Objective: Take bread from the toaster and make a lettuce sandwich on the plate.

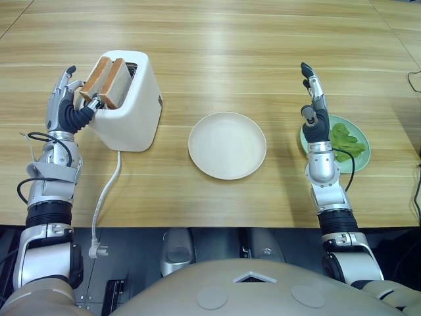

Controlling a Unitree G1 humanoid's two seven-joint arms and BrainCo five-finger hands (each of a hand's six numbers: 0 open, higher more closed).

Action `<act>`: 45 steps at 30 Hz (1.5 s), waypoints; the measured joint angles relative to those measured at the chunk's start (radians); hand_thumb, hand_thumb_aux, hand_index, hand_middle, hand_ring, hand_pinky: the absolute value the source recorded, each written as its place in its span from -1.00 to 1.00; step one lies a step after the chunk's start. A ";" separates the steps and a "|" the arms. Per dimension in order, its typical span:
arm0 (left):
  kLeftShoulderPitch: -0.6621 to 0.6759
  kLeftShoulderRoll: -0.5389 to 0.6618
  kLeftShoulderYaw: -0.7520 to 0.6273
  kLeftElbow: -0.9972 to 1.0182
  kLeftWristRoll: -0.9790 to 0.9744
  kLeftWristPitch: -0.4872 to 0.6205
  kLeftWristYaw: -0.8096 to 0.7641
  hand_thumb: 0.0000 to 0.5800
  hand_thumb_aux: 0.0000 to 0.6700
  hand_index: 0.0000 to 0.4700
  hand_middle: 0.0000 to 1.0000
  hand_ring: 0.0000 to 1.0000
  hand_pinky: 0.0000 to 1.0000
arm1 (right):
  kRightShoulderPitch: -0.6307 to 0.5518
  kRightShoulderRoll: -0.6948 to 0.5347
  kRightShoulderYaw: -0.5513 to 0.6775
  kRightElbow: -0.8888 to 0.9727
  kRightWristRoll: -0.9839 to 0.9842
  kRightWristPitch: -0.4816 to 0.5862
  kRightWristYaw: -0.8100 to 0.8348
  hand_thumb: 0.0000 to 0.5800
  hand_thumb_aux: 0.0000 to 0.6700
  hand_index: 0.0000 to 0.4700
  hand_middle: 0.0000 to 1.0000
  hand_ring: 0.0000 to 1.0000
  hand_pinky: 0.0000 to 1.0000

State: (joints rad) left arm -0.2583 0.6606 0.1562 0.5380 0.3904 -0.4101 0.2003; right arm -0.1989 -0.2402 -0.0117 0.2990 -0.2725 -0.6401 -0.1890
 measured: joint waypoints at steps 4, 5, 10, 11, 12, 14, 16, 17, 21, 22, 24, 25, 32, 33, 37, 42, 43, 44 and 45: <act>0.000 -0.008 0.002 0.000 -0.035 -0.003 -0.009 1.00 1.00 0.96 -1.00 -1.00 -1.00 | 0.000 0.000 0.000 0.001 0.001 0.000 0.000 -1.00 -1.00 -1.00 -1.00 -1.00 -1.00; 0.000 -0.013 0.005 0.000 -0.045 -0.004 -0.009 1.00 1.00 0.96 -1.00 -1.00 -1.00 | 0.000 0.000 0.000 0.002 0.001 0.000 0.000 -1.00 -1.00 -1.00 -1.00 -1.00 -1.00; -0.003 -0.035 0.018 0.003 -0.091 -0.017 -0.014 1.00 1.00 0.96 -1.00 -1.00 -1.00 | 0.000 0.000 0.000 0.014 0.001 0.000 0.000 -1.00 -1.00 -1.00 -1.00 -1.00 -1.00; -0.007 -0.039 0.020 0.004 -0.104 -0.025 -0.014 1.00 1.00 0.96 -1.00 -1.00 -1.00 | -0.001 0.000 0.000 0.015 0.001 0.000 0.000 -1.00 -1.00 -1.00 -1.00 -1.00 -1.00; -0.014 -0.042 0.022 0.005 -0.113 -0.035 -0.014 1.00 1.00 0.96 -1.00 -1.00 -1.00 | -0.001 0.000 0.001 0.016 0.001 0.000 0.000 -1.00 -1.00 -1.00 -1.00 -1.00 -1.00; -0.040 -0.048 0.024 0.016 -0.123 -0.051 -0.010 1.00 1.00 0.96 -1.00 -1.00 -1.00 | -0.002 0.000 0.000 0.024 0.001 -0.001 0.000 -1.00 -1.00 -1.00 -1.00 -1.00 -1.00; -0.077 -0.059 0.028 0.018 -0.128 -0.073 0.007 1.00 1.00 0.96 -1.00 -1.00 -1.00 | -0.004 0.001 0.001 0.037 0.001 -0.001 0.000 -1.00 -1.00 -1.00 -1.00 -1.00 -1.00; -0.090 -0.062 0.032 0.018 -0.133 -0.083 0.011 1.00 1.00 0.96 -1.00 -1.00 -1.00 | -0.005 0.001 0.002 0.041 0.001 -0.001 0.000 -1.00 -1.00 -1.00 -1.00 -1.00 -1.00; -0.120 -0.077 0.052 0.018 -0.157 -0.119 0.032 1.00 1.00 0.96 -1.00 -1.00 -1.00 | -0.005 0.001 0.002 0.044 0.002 -0.001 0.001 -1.00 -1.00 -1.00 -1.00 -1.00 -1.00; -0.124 -0.078 0.054 0.018 -0.161 -0.127 0.036 1.00 1.00 0.96 -1.00 -1.00 -1.00 | -0.005 0.001 0.002 0.044 0.002 -0.002 0.001 -1.00 -1.00 -1.00 -1.00 -1.00 -1.00; -0.133 -0.078 0.057 0.018 -0.164 -0.143 0.044 1.00 1.00 0.96 -0.32 -0.32 -0.32 | -0.005 0.001 0.002 0.044 0.002 -0.002 0.001 -1.00 -1.00 -1.00 -1.00 -1.00 -1.00; -0.138 -0.078 0.061 0.018 -0.165 -0.150 0.047 1.00 1.00 0.96 -0.32 -0.32 -0.32 | -0.005 0.001 0.002 0.044 0.002 -0.002 0.001 -1.00 -1.00 -1.00 -1.00 -1.00 -1.00; -0.168 -0.078 0.067 0.016 -0.170 -0.182 0.059 1.00 1.00 0.96 1.00 1.00 1.00 | -0.005 0.001 0.002 0.044 0.002 -0.002 0.001 -1.00 -1.00 -1.00 -1.00 -1.00 -1.00; -0.170 -0.079 0.071 0.013 -0.180 -0.189 0.061 1.00 1.00 0.96 1.00 1.00 1.00 | -0.005 0.001 0.002 0.044 0.002 -0.002 0.001 -1.00 -1.00 -1.00 -1.00 -1.00 -1.00; -0.187 -0.089 0.100 -0.012 -0.210 -0.207 0.066 1.00 1.00 0.96 1.00 1.00 1.00 | -0.008 -0.001 0.001 0.044 0.003 -0.002 0.001 -1.00 -1.00 -1.00 -1.00 -1.00 -1.00; -0.203 -0.125 0.110 -0.125 -0.264 -0.230 0.055 1.00 1.00 0.96 1.00 1.00 1.00 | -0.015 -0.016 -0.008 0.042 0.004 -0.002 0.000 -1.00 -1.00 -1.00 -1.00 -1.00 -1.00; -0.203 -0.134 0.111 -0.157 -0.273 -0.230 0.050 1.00 1.00 0.96 1.00 1.00 1.00 | -0.015 -0.023 -0.014 0.042 0.004 -0.002 0.000 -1.00 -1.00 -1.00 -1.00 -1.00 -1.00; -0.203 -0.143 0.111 -0.185 -0.282 -0.230 0.046 1.00 1.00 0.96 1.00 1.00 1.00 | -0.015 -0.031 -0.021 0.041 0.004 -0.002 -0.002 -1.00 -1.00 -1.00 -1.00 -1.00 -1.00; -0.203 -0.156 0.112 -0.214 -0.290 -0.229 0.042 1.00 1.00 0.96 1.00 1.00 1.00 | -0.015 -0.040 -0.028 0.041 0.004 -0.002 -0.003 -1.00 -1.00 -1.00 -1.00 -1.00 -1.00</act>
State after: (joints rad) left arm -0.4611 0.5049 0.2678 0.3244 0.1000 -0.6395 0.2419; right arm -0.2137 -0.2805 -0.0395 0.3397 -0.2684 -0.6416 -0.1920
